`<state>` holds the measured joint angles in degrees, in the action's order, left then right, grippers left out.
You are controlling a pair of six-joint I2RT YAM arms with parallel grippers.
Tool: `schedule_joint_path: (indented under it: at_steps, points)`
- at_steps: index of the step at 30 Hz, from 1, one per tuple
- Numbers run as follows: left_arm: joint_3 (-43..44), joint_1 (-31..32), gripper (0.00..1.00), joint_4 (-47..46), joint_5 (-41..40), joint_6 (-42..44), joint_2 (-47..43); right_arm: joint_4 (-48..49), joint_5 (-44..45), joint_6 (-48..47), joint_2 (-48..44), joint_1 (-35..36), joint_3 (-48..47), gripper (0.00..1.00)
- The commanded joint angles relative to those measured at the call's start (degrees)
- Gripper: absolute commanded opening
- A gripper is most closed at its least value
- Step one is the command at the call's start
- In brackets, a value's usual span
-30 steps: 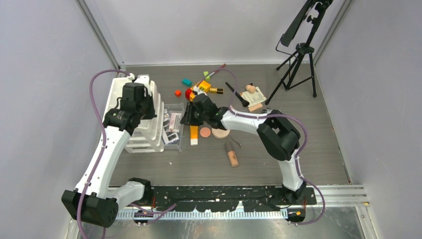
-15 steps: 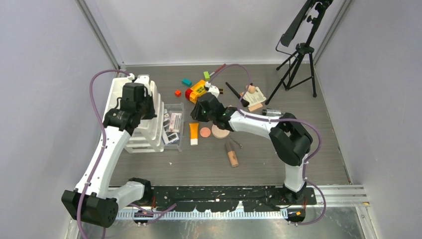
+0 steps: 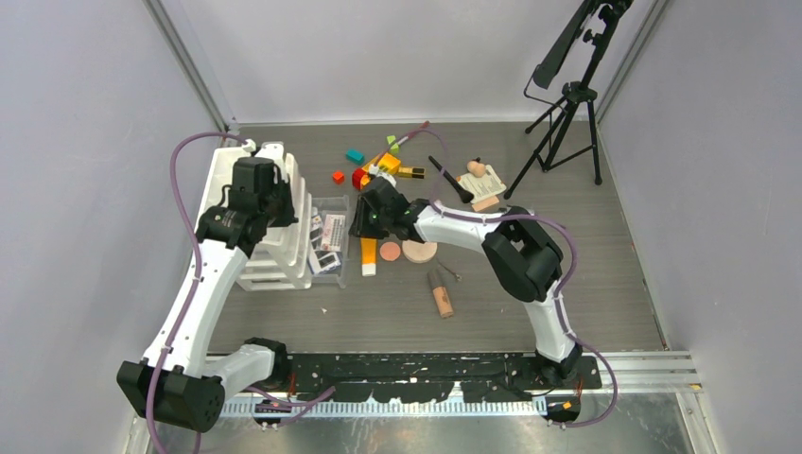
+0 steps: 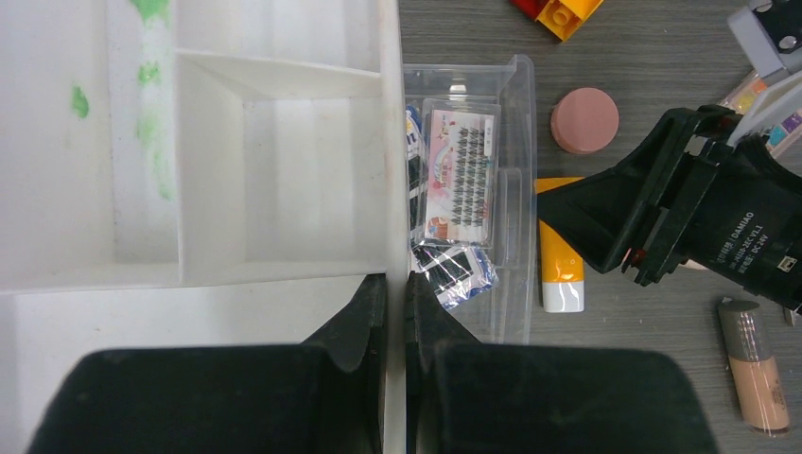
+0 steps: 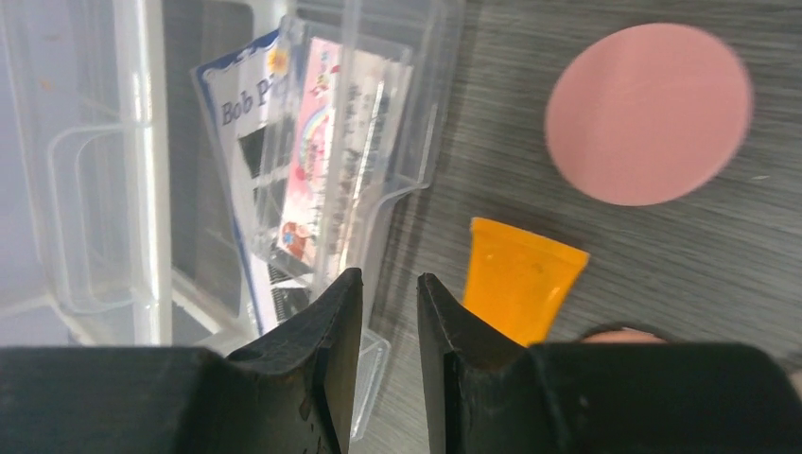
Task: Organize the makeup
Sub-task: Close the drawer in the storage box.
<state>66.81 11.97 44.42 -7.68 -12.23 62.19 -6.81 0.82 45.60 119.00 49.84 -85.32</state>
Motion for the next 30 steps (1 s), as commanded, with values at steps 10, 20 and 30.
schedule_joint_path:
  at_steps: [10,20,30]
  points:
    - [1.3,-0.2,0.00,-7.6,0.5,0.0,-2.3,6.6,-16.7,0.9,3.2,1.2,-5.9,0.33]
    - [1.3,-0.1,0.00,-7.6,1.0,0.0,-2.2,11.9,-15.0,0.6,1.4,1.3,-3.0,0.34]
    - [1.2,-0.2,0.00,-7.6,1.3,-0.1,-2.3,13.0,-16.1,3.8,5.2,1.4,-6.7,0.34]
